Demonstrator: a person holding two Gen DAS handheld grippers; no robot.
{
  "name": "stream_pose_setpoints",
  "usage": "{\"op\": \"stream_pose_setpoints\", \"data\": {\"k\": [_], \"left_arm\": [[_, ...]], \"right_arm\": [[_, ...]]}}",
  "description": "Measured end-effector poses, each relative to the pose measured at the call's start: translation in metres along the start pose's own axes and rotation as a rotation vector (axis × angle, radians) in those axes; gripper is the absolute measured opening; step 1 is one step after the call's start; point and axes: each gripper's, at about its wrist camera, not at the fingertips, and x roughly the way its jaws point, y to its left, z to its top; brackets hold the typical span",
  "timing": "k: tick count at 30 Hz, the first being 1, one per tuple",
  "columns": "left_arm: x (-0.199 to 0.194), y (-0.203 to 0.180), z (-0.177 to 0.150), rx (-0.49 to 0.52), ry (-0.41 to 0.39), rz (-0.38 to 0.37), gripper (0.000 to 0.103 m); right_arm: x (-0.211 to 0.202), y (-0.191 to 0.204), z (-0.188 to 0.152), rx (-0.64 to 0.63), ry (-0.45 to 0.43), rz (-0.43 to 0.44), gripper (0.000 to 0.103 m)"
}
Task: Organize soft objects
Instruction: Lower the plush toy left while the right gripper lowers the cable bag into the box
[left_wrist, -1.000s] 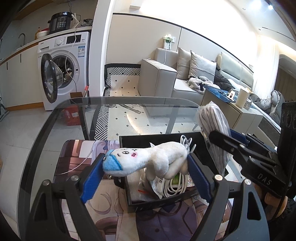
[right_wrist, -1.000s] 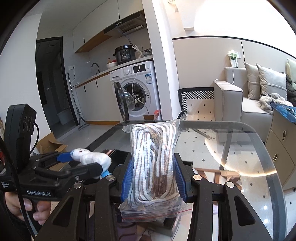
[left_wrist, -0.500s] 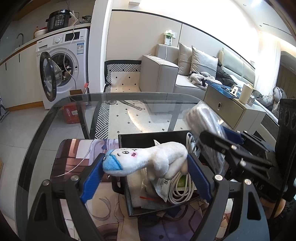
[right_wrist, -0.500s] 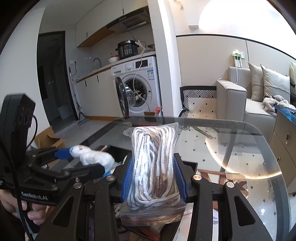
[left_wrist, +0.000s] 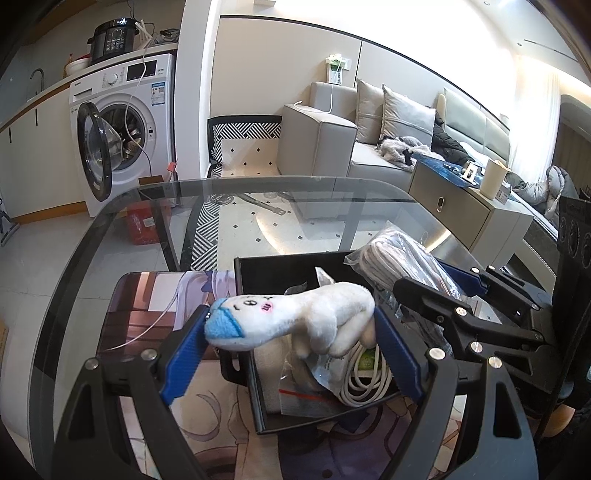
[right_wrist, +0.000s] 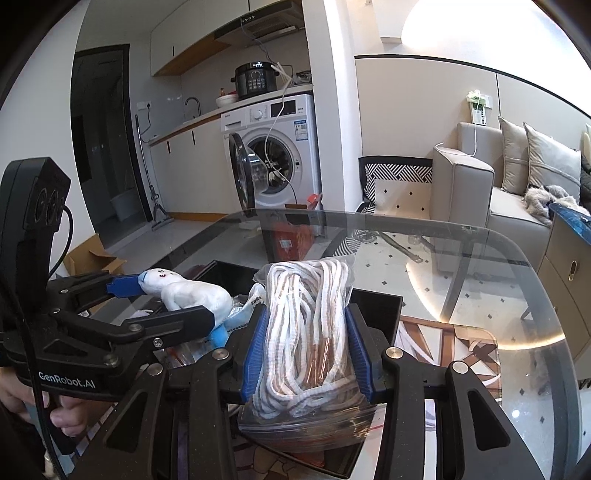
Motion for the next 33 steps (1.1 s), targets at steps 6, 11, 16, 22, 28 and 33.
{"op": "stream_pose_setpoints", "data": {"k": [6, 11, 16, 22, 28, 33], "left_arm": [[0.006, 0.002, -0.002, 0.008, 0.015, 0.005, 0.086], [0.006, 0.002, -0.001, 0.017, 0.019, 0.003, 0.086], [0.003, 0.002, -0.001, 0.018, 0.018, -0.002, 0.087], [-0.006, -0.002, -0.006, 0.036, 0.013, 0.003, 0.09], [-0.021, -0.001, -0.012, 0.016, -0.016, -0.021, 0.1], [-0.031, -0.001, -0.019, 0.023, -0.033, -0.003, 0.103]], "right_arm": [[0.005, -0.001, 0.001, -0.002, 0.01, 0.006, 0.041], [0.002, -0.002, 0.003, -0.018, 0.007, 0.007, 0.046], [-0.009, -0.005, 0.002, -0.033, -0.013, -0.006, 0.058], [-0.033, -0.01, -0.003, -0.04, -0.039, -0.007, 0.086], [-0.051, -0.005, -0.012, -0.067, -0.055, -0.046, 0.102], [-0.062, 0.001, -0.019, -0.073, -0.062, -0.051, 0.102]]}}
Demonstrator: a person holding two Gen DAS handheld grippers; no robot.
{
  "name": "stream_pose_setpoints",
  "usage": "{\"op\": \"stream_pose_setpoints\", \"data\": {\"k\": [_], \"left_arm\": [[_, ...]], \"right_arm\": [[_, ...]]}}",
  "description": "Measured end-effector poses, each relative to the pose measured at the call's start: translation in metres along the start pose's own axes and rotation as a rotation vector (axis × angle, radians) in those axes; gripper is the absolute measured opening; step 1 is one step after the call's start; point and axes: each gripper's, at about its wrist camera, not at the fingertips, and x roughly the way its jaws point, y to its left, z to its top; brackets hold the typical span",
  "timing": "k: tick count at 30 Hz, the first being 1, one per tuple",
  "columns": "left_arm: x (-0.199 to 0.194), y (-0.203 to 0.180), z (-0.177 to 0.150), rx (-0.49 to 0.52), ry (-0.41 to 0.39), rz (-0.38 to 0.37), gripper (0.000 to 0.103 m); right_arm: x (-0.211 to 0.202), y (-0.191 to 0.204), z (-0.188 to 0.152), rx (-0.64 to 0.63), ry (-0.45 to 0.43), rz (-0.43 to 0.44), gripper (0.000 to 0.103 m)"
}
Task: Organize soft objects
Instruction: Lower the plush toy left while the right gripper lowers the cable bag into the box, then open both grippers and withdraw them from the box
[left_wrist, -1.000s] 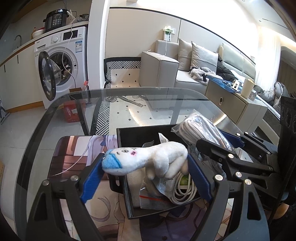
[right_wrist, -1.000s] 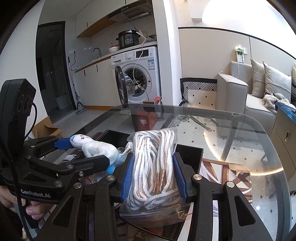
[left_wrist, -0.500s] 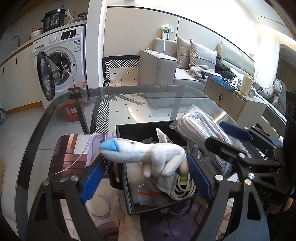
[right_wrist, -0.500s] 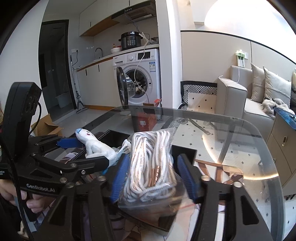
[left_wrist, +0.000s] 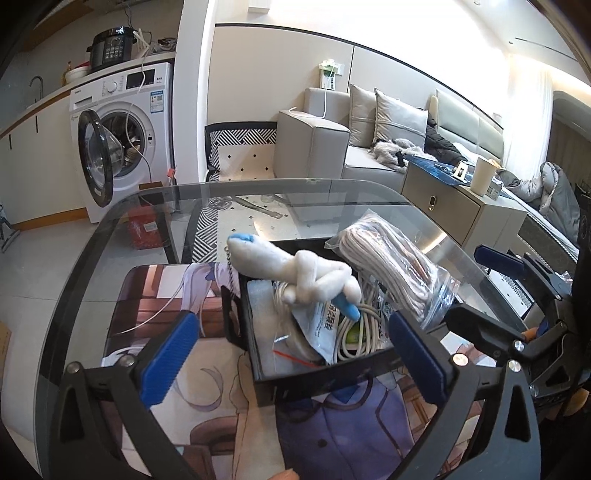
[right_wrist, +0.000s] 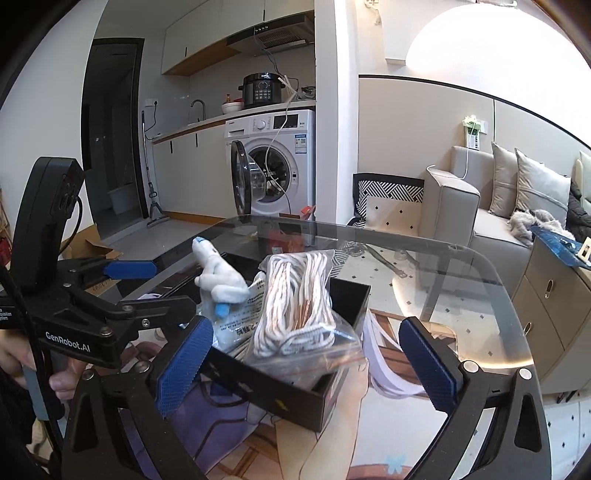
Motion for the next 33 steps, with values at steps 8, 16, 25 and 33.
{"op": "stream_pose_setpoints", "data": {"k": [8, 16, 25, 33], "left_arm": [[-0.017, -0.002, -0.016, 0.004, -0.035, 0.042, 0.103], [-0.023, -0.011, -0.033, 0.032, -0.059, 0.085, 0.103], [-0.018, -0.01, -0.039, 0.008, -0.088, 0.108, 0.103], [-0.013, -0.01, -0.045, 0.002, -0.092, 0.117, 0.103]], "right_arm": [[-0.012, 0.006, -0.008, 0.004, -0.024, -0.002, 0.103], [-0.015, 0.01, -0.02, 0.016, -0.025, 0.005, 0.103], [-0.016, 0.01, -0.024, 0.015, -0.041, 0.007, 0.103], [-0.018, 0.011, -0.025, 0.014, -0.055, 0.008, 0.103]]}}
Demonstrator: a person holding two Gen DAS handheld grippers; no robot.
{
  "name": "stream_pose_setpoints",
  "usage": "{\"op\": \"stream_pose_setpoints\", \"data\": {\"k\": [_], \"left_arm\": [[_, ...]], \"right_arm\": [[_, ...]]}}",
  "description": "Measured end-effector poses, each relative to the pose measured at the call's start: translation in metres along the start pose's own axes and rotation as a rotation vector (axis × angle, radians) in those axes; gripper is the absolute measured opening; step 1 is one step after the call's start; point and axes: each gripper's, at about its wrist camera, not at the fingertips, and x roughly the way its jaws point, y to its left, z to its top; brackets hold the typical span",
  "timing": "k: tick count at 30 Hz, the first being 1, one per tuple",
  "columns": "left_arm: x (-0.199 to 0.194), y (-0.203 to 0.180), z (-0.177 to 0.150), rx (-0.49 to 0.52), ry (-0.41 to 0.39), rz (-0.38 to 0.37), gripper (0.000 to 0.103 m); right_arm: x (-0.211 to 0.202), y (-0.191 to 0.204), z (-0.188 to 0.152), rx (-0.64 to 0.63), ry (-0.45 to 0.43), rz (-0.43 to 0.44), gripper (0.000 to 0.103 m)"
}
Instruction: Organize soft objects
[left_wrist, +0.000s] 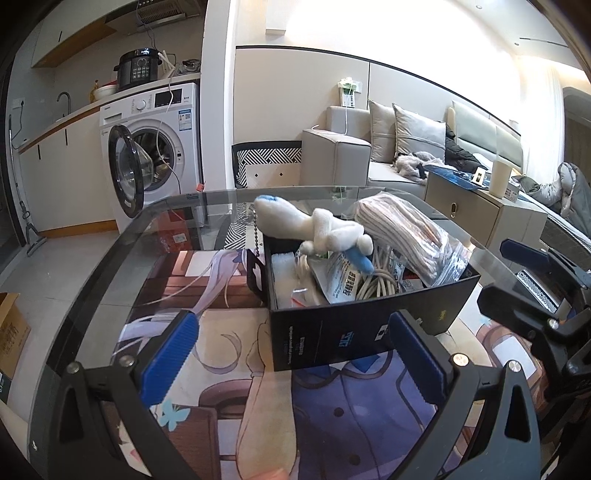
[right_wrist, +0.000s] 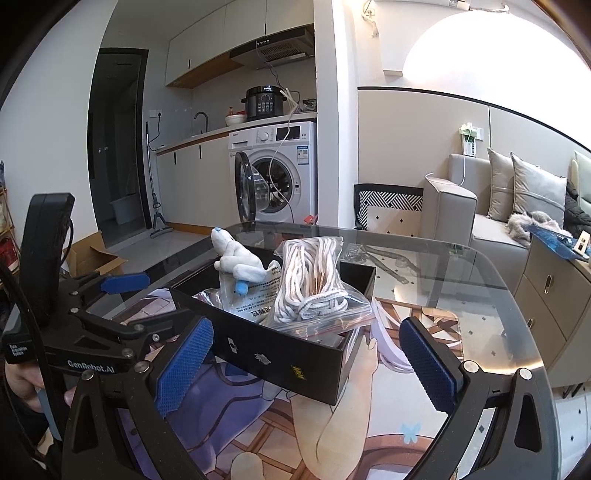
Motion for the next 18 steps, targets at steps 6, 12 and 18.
{"op": "stream_pose_setpoints", "data": {"k": [6, 12, 18], "left_arm": [[-0.0012, 0.0009, 0.0003, -0.006, -0.007, -0.005, 0.103], [-0.0032, 0.0029, 0.0007, -0.021, -0.014, 0.005, 0.103], [-0.0035, 0.0035, 0.0009, -0.023, -0.013, 0.009, 0.103]], "right_arm": [[-0.0003, 0.0, -0.0003, -0.003, -0.001, -0.004, 0.103], [-0.0027, 0.0012, -0.0016, -0.013, -0.01, -0.009, 0.103], [-0.0027, 0.0012, -0.0012, -0.016, -0.01, -0.01, 0.103]]}}
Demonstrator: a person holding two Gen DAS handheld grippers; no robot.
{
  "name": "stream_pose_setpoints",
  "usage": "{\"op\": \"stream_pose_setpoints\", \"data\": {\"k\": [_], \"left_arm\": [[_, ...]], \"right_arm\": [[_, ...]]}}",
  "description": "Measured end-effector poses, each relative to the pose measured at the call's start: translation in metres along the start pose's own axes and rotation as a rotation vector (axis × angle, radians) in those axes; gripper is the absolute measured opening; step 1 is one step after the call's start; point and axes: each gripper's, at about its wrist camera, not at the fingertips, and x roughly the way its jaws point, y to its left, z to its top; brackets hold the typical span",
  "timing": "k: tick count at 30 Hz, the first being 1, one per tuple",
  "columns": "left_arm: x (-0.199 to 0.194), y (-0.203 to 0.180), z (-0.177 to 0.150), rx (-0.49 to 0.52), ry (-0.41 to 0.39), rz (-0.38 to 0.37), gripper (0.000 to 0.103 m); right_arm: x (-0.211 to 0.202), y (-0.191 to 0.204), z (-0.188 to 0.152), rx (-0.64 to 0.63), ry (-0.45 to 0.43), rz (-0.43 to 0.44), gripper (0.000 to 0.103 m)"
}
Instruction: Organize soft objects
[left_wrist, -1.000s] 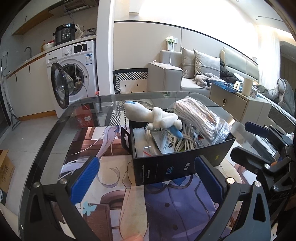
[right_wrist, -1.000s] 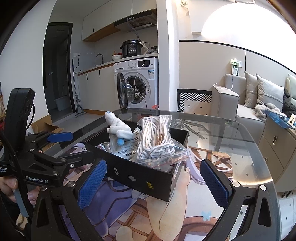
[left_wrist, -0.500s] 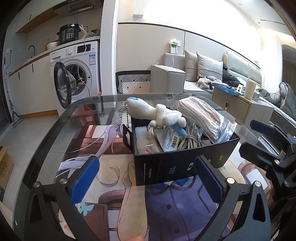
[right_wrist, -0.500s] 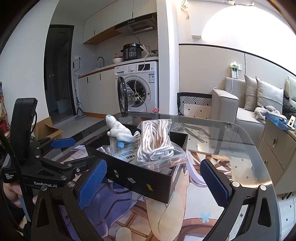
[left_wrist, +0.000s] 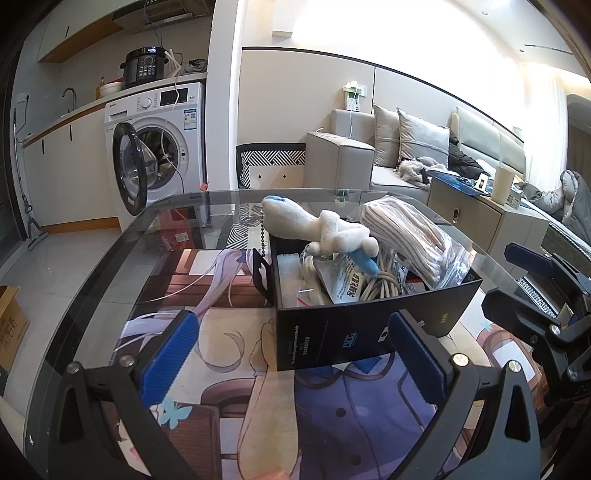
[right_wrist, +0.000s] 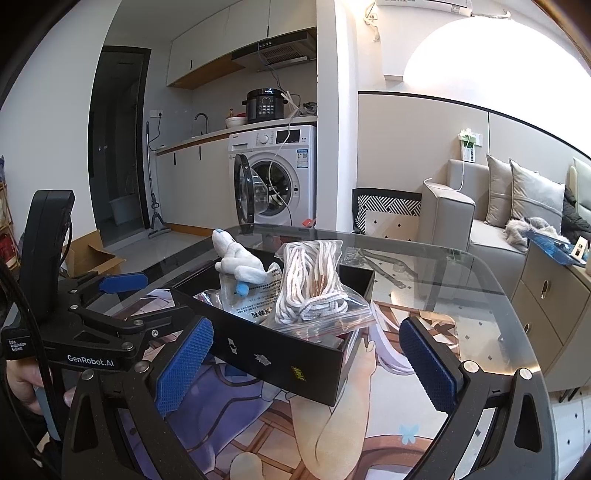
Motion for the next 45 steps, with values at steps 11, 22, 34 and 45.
{"op": "stream_pose_setpoints", "data": {"k": [11, 22, 34, 45], "left_arm": [[-0.003, 0.0012, 0.0004, -0.006, -0.017, 0.002, 0.103], [-0.0064, 0.0017, 0.0007, -0.008, -0.03, 0.009, 0.103], [-0.0064, 0.0019, 0.0005, -0.008, -0.03, 0.01, 0.103], [-0.0064, 0.0019, 0.0002, -0.008, -0.029, 0.01, 0.103]], "right_arm": [[-0.0012, -0.0005, 0.0008, 0.0, -0.003, -0.003, 0.103], [-0.0024, -0.001, -0.0001, 0.0, -0.004, -0.002, 0.103], [-0.002, -0.0006, -0.0003, 0.001, -0.003, -0.003, 0.103], [-0.0021, -0.0006, -0.0004, 0.0, -0.003, -0.003, 0.103]]}}
